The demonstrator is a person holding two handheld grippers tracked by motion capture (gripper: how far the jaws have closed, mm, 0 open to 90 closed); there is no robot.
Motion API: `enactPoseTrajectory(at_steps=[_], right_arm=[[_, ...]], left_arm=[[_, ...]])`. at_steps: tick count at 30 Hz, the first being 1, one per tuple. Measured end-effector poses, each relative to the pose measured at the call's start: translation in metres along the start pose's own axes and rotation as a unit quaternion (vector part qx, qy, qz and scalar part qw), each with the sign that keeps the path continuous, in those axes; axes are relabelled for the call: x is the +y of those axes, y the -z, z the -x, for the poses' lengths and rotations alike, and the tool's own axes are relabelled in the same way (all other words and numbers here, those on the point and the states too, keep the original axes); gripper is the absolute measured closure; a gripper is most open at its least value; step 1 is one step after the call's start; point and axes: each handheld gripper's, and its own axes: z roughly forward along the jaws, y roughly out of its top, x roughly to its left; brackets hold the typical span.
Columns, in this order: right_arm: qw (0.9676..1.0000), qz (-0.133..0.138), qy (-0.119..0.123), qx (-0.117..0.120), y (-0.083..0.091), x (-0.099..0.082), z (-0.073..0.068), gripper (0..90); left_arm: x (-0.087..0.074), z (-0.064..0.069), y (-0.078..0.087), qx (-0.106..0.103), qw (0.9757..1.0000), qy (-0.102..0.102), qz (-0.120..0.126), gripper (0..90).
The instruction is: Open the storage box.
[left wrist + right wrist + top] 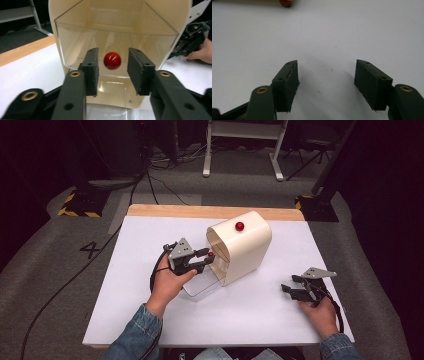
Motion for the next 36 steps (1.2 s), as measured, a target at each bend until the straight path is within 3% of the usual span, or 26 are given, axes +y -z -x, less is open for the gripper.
enactPoseTrajectory(at_steps=[6, 15, 24, 36], right_arm=[[1.0000, 0.000, 0.000, 0.000, 0.000, 0.000, 0.000, 36.1], [1.0000, 0.000, -0.001, 0.000, 0.000, 0.000, 0.000, 36.1], [1.0000, 0.000, 0.000, 0.000, 0.000, 0.000, 0.000, 36.1], [1.0000, 0.000, 0.000, 0.000, 0.000, 0.000, 0.000, 36.0]], left_arm=[[-0.003, -0.003, -0.001, -0.019, 0.9997, 0.010, 0.007, 73.2], [-0.003, -0.004, -0.001, -0.027, 0.9996, 0.008, 0.005, 74.0], [-0.002, -0.004, 0.010, -0.025, 0.9997, 0.004, 0.000, 74.0], [-0.010, 0.000, 0.040, -0.008, 1.0000, 0.001, 0.001, 74.0]])
